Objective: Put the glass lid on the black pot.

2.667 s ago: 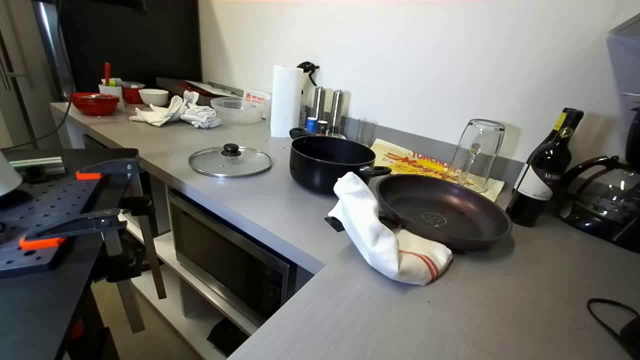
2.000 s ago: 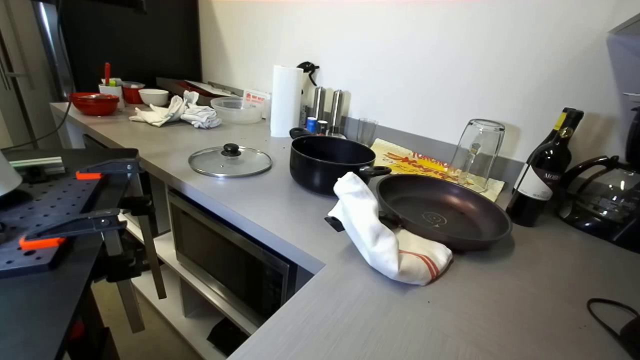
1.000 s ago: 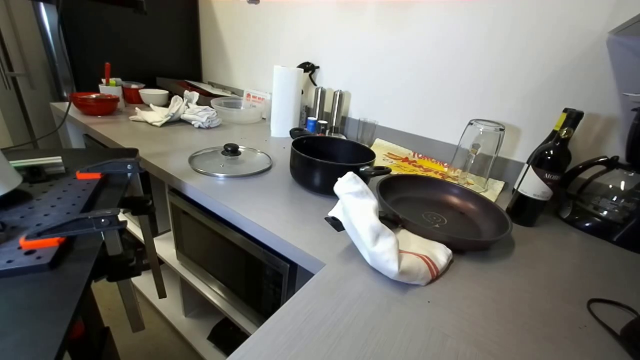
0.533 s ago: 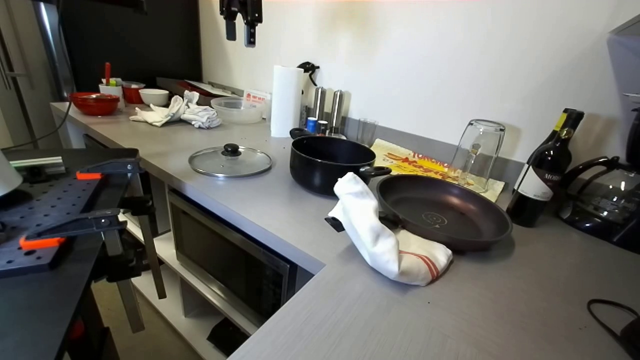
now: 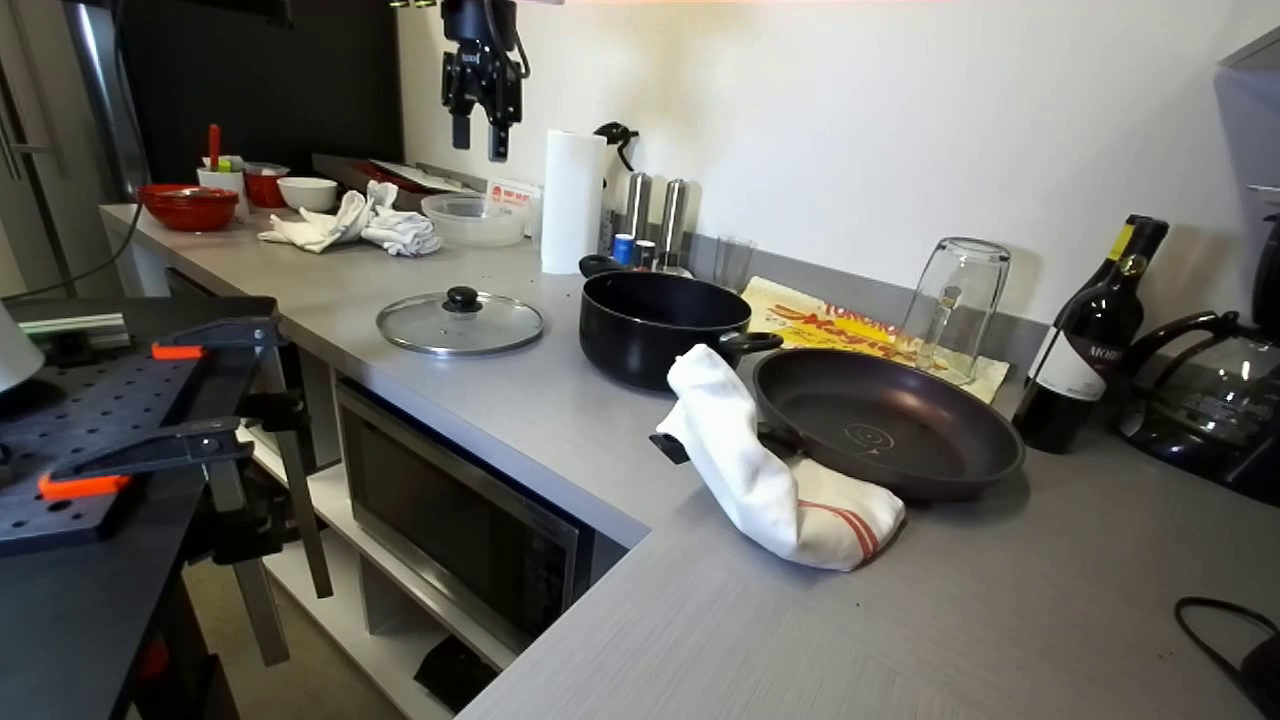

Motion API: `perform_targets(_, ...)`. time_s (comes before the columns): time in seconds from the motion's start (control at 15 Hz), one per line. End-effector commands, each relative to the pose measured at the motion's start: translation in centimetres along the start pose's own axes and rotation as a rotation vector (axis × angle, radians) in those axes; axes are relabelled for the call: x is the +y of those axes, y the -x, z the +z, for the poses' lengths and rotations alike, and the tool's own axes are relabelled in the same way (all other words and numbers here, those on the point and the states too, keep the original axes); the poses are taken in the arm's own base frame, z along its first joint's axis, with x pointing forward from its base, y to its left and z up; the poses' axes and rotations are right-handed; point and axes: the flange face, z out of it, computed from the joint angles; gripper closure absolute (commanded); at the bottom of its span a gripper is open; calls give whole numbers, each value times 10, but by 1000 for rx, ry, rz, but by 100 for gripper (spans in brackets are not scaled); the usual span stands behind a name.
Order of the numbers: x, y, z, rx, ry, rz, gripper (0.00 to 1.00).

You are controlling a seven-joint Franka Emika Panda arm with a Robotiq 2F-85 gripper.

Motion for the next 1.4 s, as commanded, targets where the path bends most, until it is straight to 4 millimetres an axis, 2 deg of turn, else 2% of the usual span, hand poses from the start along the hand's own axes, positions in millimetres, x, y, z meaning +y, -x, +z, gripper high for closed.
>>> perform_targets(0.0, -20, -22, 26, -27, 26, -9, 0)
perform_targets(0.67, -75, -57, 118, -155, 15, -102, 0)
perform_targets(1.0, -98, -60, 157, -201, -11, -138, 0)
perform_targets(1.33, -110, -60, 187, -240, -27, -156, 0)
